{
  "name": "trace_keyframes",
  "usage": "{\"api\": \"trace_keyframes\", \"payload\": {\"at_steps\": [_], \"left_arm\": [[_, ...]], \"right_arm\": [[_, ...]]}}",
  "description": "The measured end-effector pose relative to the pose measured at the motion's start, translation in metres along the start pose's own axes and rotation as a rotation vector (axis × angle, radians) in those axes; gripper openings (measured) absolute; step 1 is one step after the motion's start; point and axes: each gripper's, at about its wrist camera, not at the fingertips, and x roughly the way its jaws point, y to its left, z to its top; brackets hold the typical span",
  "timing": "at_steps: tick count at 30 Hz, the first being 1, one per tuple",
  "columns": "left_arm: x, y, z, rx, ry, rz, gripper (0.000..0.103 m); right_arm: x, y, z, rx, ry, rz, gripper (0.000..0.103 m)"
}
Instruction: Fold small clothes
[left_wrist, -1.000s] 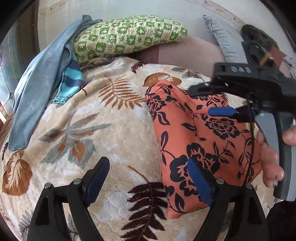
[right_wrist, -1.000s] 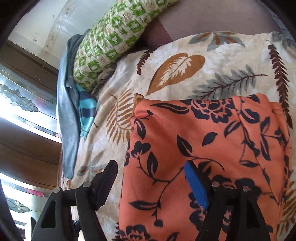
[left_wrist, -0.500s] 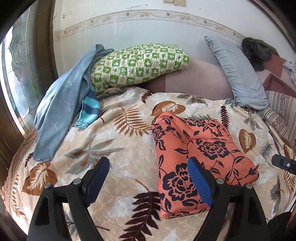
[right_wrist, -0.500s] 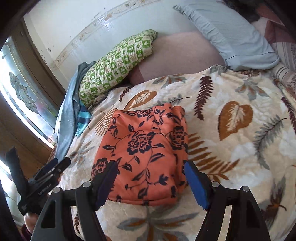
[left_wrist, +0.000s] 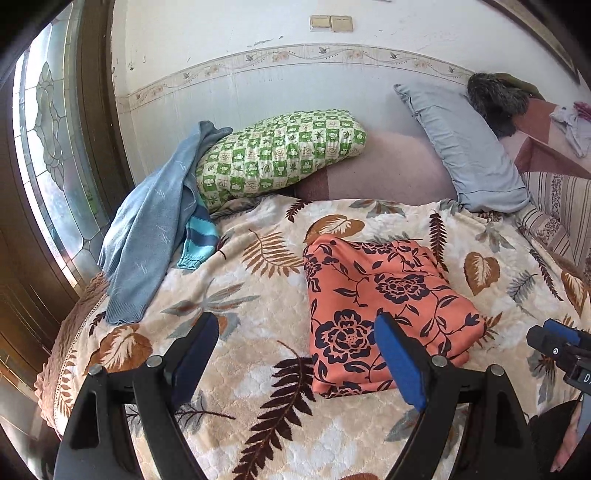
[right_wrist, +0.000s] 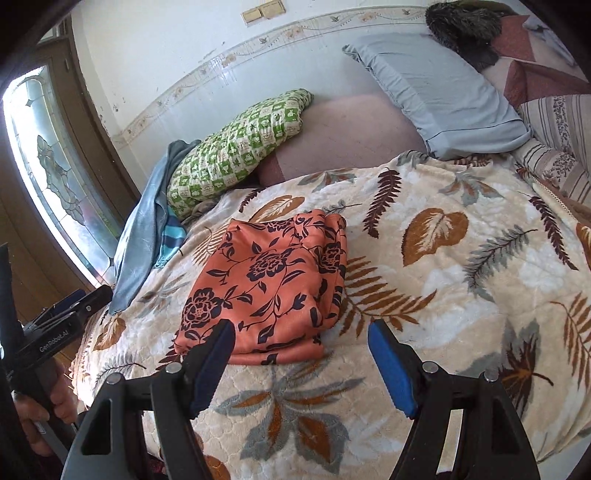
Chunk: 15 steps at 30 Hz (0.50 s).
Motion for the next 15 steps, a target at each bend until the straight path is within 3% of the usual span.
{"api": "trace_keyframes", "payload": {"at_steps": [15], "left_arm": [[-0.02,-0.008,-0.002,0.007,-0.001,0.076,0.087]], "right_arm": [[-0.005,0.003,-0.029,-0.061,-0.076,0.012,0.078]]}}
